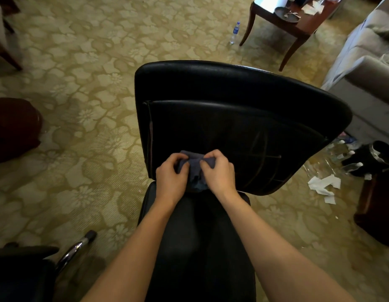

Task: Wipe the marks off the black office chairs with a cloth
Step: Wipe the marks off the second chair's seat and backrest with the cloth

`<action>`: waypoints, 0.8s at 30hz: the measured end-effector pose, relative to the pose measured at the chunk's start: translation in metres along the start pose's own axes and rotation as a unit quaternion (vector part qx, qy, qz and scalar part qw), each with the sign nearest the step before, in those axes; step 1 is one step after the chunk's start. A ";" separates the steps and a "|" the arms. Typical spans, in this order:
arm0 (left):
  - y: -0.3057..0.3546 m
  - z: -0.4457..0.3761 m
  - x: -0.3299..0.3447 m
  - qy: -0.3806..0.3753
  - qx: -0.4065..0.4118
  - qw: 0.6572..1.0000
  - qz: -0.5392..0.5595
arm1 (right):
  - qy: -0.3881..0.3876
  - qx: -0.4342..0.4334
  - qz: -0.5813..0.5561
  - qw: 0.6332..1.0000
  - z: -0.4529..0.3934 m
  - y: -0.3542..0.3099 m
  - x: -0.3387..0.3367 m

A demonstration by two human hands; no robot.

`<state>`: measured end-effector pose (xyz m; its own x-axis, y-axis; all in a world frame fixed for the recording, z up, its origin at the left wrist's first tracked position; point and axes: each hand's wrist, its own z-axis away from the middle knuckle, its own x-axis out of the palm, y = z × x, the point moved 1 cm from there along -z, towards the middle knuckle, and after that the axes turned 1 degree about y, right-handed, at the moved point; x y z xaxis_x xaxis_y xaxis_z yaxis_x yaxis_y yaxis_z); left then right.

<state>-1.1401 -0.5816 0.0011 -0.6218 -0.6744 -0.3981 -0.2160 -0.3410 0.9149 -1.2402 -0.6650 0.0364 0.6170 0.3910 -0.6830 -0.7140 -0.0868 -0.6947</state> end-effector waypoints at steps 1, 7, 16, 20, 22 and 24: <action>-0.001 0.002 -0.005 0.009 0.003 1.000 0.018 | 0.011 -0.017 -0.018 1.000 0.005 -0.003 0.000; 0.013 0.006 -0.032 0.088 0.029 0.988 0.122 | 0.021 -0.126 -0.148 0.981 0.024 -0.040 -0.002; 0.002 -0.042 -0.044 0.129 0.055 0.989 0.045 | 0.085 -0.139 -0.099 0.982 -0.011 -0.065 0.029; -0.044 -0.021 -0.036 0.090 0.008 0.995 -0.051 | 0.039 -0.059 -0.005 0.997 -0.002 -0.027 0.072; -0.058 -0.005 -0.034 0.072 -0.019 0.995 -0.066 | 0.002 -0.015 0.022 1.000 0.004 -0.015 0.079; -0.061 0.008 -0.034 0.058 -0.032 0.996 -0.064 | -0.018 -0.014 0.005 1.000 0.010 -0.009 0.075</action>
<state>-1.1118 -0.5331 -0.0405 -0.5007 -0.6924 -0.5195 -0.2376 -0.4672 0.8516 -1.1904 -0.6255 -0.0061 0.5972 0.4220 -0.6821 -0.7102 -0.1171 -0.6942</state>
